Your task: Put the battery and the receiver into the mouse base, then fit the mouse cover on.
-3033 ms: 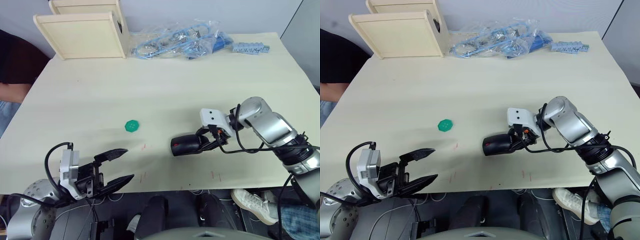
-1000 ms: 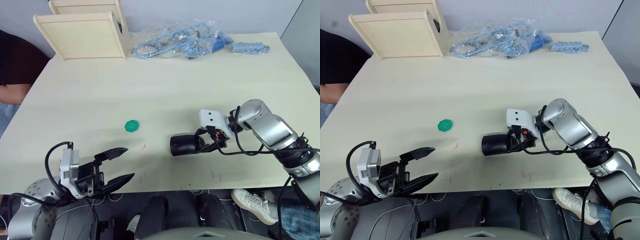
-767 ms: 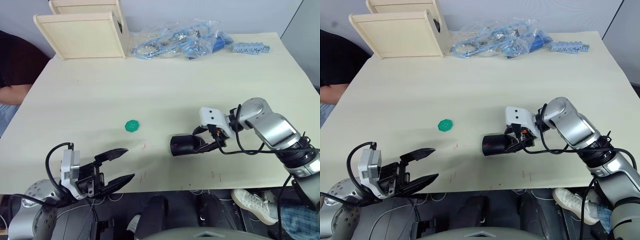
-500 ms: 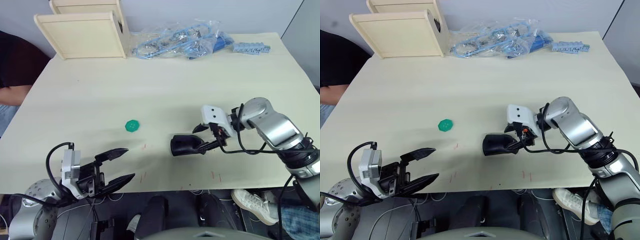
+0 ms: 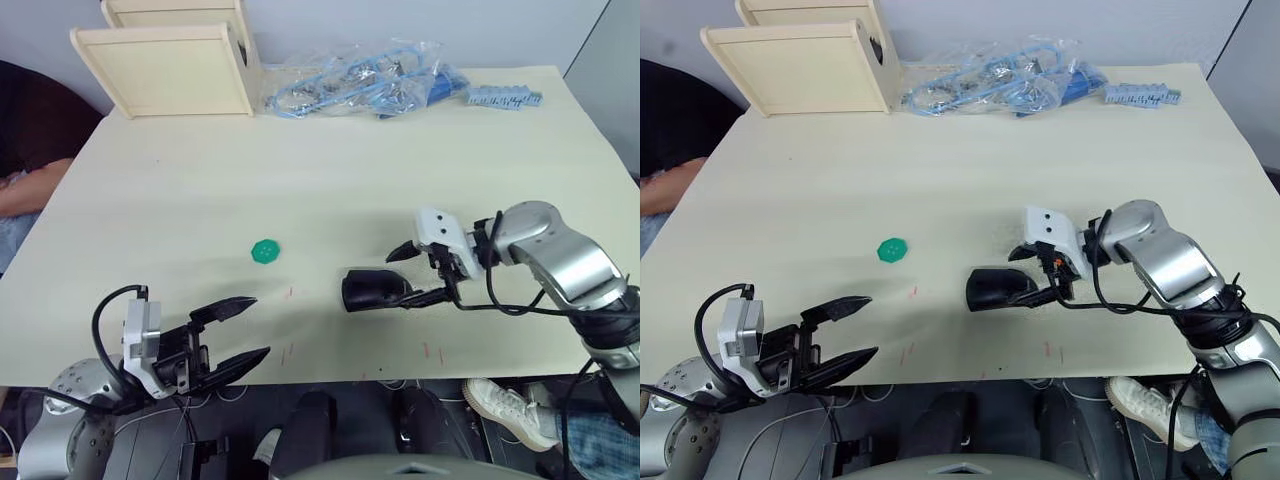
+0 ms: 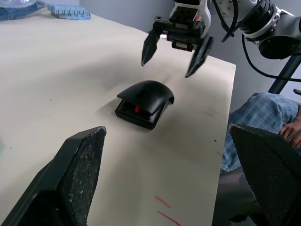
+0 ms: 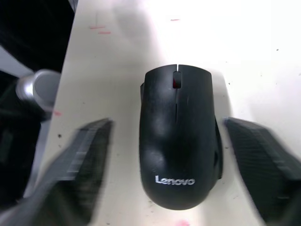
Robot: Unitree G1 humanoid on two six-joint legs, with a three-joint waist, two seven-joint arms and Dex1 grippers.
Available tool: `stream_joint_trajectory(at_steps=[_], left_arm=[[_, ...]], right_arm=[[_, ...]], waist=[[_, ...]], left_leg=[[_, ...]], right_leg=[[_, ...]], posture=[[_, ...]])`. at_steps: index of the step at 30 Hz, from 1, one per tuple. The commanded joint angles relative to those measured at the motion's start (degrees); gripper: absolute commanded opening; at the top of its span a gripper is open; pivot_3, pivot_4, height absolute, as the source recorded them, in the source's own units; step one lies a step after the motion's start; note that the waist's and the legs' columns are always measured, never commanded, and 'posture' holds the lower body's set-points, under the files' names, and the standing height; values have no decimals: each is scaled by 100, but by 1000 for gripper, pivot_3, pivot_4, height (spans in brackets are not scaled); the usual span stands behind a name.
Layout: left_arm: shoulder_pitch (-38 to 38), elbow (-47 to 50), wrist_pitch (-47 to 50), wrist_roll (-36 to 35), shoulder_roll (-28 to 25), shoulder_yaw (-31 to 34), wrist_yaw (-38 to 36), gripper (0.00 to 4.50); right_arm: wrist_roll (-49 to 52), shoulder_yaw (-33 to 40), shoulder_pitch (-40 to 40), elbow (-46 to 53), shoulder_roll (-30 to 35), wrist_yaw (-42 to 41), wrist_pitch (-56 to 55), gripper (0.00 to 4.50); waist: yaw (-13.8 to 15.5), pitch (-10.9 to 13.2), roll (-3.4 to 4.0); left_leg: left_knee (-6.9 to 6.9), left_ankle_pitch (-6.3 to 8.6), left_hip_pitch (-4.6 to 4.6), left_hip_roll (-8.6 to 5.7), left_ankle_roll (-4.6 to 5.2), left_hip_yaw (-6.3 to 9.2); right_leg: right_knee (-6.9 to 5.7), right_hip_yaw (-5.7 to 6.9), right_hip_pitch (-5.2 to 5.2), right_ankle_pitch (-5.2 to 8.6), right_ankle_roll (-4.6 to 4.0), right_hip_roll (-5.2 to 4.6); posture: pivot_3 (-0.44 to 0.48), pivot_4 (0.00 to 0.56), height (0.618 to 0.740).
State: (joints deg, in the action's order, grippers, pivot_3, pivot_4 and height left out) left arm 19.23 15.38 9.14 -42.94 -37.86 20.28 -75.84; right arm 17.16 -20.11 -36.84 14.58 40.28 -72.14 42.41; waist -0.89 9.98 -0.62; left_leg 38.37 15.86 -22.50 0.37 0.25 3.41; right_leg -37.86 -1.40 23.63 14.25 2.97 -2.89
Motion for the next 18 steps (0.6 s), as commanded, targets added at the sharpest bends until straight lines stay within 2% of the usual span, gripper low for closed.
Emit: stream_joint_trajectory(at_steps=[1, 5, 9, 11, 18], left_arm=[[7, 155, -58, -59, -21, 106, -20, 4500], [-41, 141, -41, -60, -27, 87, -16, 4500], [-114, 118, -22, -53, -34, 56, -16, 4500], [-163, 117, 1, -54, -44, 41, -12, 4500], [-240, 88, 52, -57, -86, 51, -45, 4500]], right_arm=[[154, 334, 183, 267, 98, 132, -88, 4442], [170, 511, 635, 220, 105, 284, -462, 4442], [151, 812, 1169, 108, -184, 620, -1258, 4442], [476, 1074, 1499, -7, -393, 525, -1557, 4442], [590, 1163, 1746, -353, -503, 442, -1923, 4442]], waist=[[0, 0, 0], [6, -1, -1], [-1, -2, -3], [3, -4, -7], [-7, -3, -6]], left_leg=[[0, 0, 0, 0, 0, 0], [0, 0, 0, 0, 0, -1], [1, 0, 0, -1, 0, -3], [1, 0, 1, 0, 0, -5], [3, 0, 7, 1, 0, -5]], right_leg=[[-1, 0, 0, 0, 0, 0], [0, 0, -1, 0, 0, 0], [-2, 0, -1, 0, 0, 1], [-3, -2, -2, 0, 0, 3], [-3, -5, -6, 0, 1, 5]], posture=[[0, 150, 740], [0, 150, 740], [0, 150, 740], [0, 150, 740], [0, 150, 740]])
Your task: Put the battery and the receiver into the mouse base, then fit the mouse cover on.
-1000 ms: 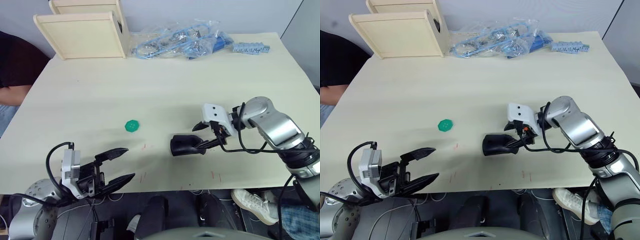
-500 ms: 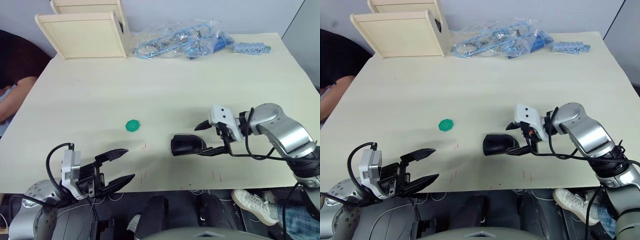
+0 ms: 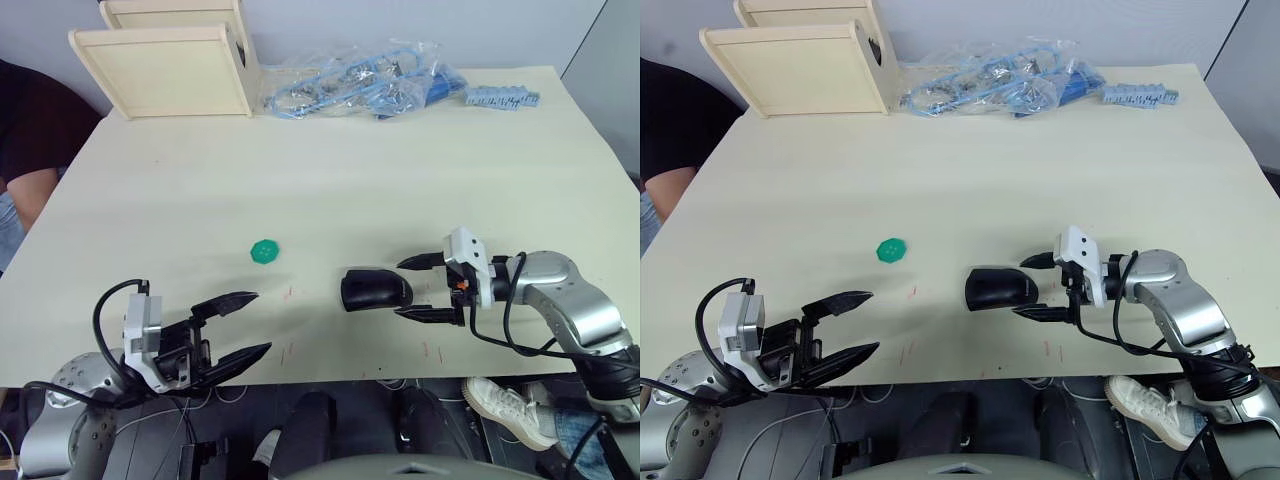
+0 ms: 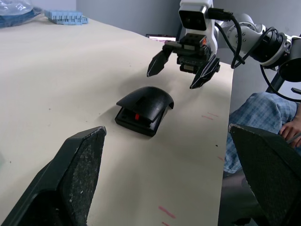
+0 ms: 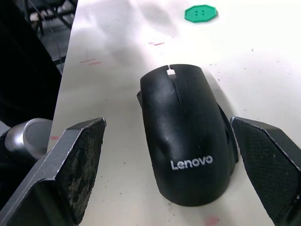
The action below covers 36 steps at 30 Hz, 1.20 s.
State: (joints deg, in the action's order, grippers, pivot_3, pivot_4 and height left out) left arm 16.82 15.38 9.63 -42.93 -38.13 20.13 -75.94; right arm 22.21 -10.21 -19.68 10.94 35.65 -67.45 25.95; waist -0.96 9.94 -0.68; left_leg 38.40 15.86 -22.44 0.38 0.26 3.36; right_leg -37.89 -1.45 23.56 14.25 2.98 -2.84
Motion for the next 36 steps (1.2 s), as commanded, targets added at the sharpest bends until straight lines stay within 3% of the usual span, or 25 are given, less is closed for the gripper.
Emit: stream_joint_trajectory(at_steps=[1, 13, 36], left_arm=[[-16, 81, 11, -59, -66, 64, -38, 4500], [-114, 45, 81, -58, -109, 60, -83, 4500], [-59, 64, 95, -45, -131, 108, -134, 4500]], right_arm=[[101, 159, 49, -35, -69, -24, -296, 4442], [-226, -5, 56, -741, -413, 62, -978, 4442], [-420, -173, 63, -986, -494, -26, -1245, 4442]], waist=[[1, 0, 0], [4, 0, 0], [4, 0, 0]], left_leg=[[0, 0, 0, 0, 0, 0], [0, 0, -1, 0, 0, -1], [0, 0, 0, 0, 0, 0]], right_leg=[[0, 0, 0, 0, 0, 0], [-1, 0, 0, 0, 0, 1], [-2, -1, 0, 0, 0, 1]], posture=[[0, 150, 740], [0, 150, 740], [0, 150, 740]])
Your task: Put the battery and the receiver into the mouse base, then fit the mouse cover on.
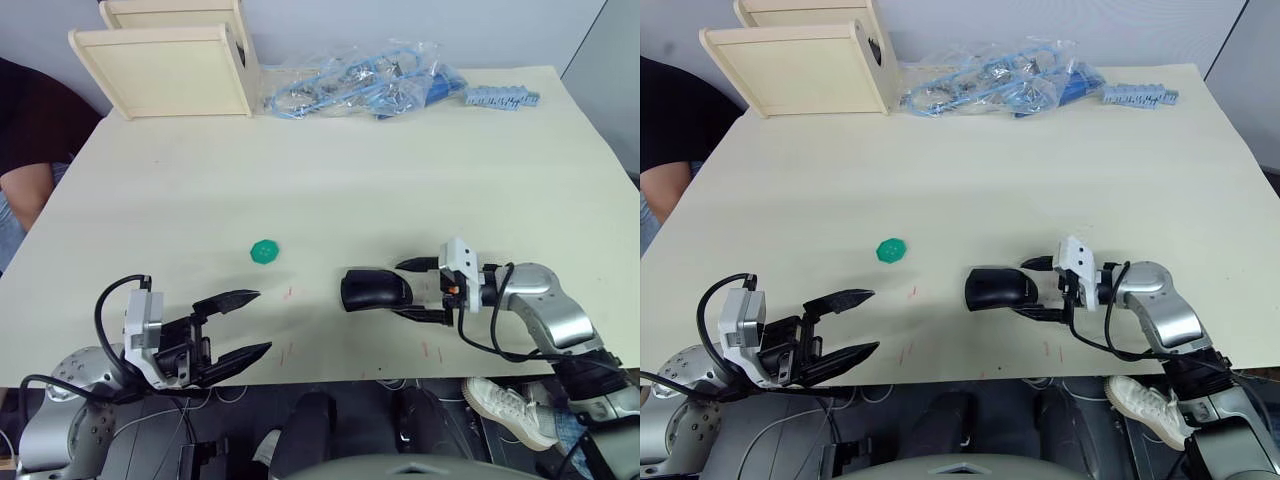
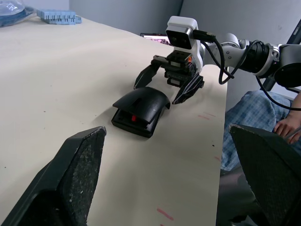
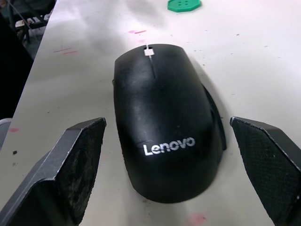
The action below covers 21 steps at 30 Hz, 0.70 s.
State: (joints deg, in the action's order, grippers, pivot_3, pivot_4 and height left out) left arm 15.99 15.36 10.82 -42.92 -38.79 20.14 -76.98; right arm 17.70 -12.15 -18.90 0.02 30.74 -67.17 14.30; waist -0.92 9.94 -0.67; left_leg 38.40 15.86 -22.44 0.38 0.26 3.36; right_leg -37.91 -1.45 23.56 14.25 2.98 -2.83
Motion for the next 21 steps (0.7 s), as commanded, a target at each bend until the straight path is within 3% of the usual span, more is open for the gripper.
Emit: stream_joint_trajectory(at_steps=[1, 3, 21], left_arm=[[29, 67, -27, -45, -65, 109, -33, 4500], [33, 64, -29, -49, -62, 119, -30, 4500], [27, 0, -65, -35, -58, 153, -34, 4500]], right_arm=[[39, 18, -17, 104, -3, -53, -67, 4442], [29, 15, -29, 105, -10, -36, -70, 3941], [-69, -32, -103, -25, -49, -26, -162, 3941]], waist=[[1, 0, 0], [0, 0, 0], [0, 0, 0]], left_leg=[[0, 0, 0, 0, 0, 0], [0, 0, 0, 0, 0, 0], [0, 0, 0, 0, 0, -1]], right_leg=[[0, 0, 0, 0, 0, 0], [0, 0, 0, 0, 0, 0], [-1, 0, 0, 0, 0, 0]], posture=[[0, 150, 740], [0, 150, 740], [0, 150, 740]])
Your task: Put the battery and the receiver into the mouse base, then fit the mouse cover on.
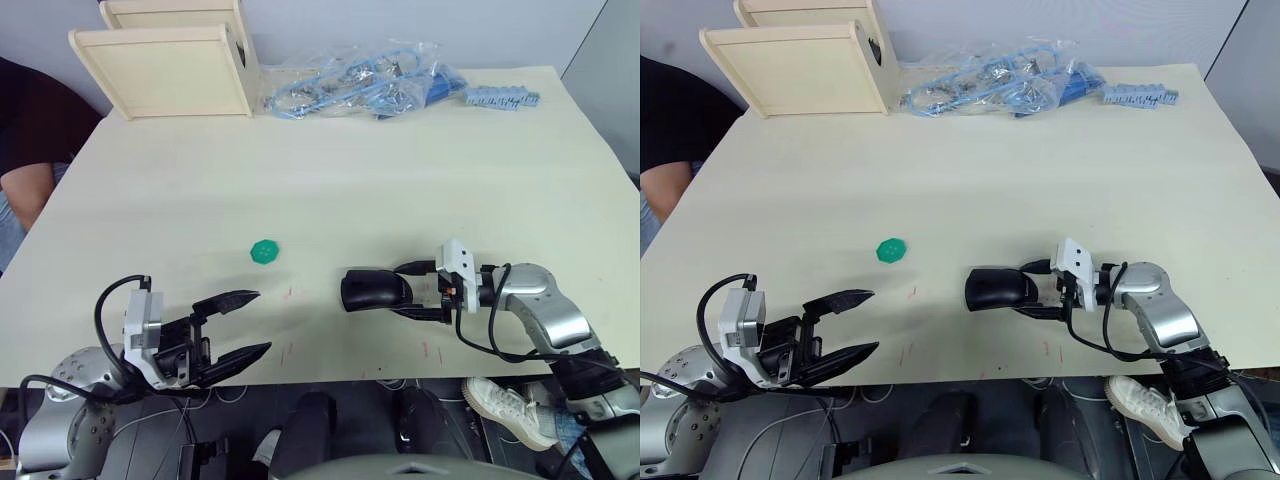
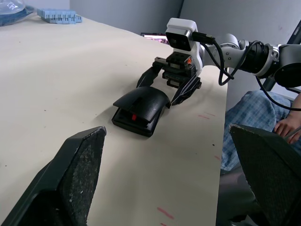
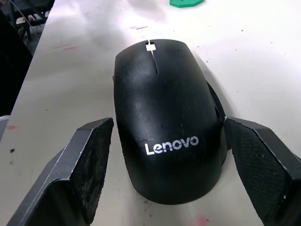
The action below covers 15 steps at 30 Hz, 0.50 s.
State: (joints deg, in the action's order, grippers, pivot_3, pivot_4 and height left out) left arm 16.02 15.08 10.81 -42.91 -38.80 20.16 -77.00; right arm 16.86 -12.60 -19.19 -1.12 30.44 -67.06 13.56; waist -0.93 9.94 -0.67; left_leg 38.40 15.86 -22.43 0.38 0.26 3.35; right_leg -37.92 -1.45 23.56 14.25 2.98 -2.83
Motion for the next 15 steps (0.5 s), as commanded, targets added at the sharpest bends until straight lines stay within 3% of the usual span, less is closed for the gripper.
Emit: stream_joint_trajectory(at_steps=[1, 15], left_arm=[[30, 30, -62, -40, -57, 156, -33, 4500], [52, 28, -70, -30, -55, 149, -42, 4500]], right_arm=[[11, 11, -69, 97, -19, -33, -90, 3941], [-13, 14, -76, 94, -14, -39, -134, 3941]], waist=[[0, 0, 0], [0, 0, 0]], left_leg=[[0, 0, 0, 0, 0, 0], [0, 0, 0, 0, 0, 1]], right_leg=[[0, 0, 0, 0, 0, 0], [0, 0, 0, 0, 0, 0]], posture=[[0, 150, 740], [0, 150, 740]])
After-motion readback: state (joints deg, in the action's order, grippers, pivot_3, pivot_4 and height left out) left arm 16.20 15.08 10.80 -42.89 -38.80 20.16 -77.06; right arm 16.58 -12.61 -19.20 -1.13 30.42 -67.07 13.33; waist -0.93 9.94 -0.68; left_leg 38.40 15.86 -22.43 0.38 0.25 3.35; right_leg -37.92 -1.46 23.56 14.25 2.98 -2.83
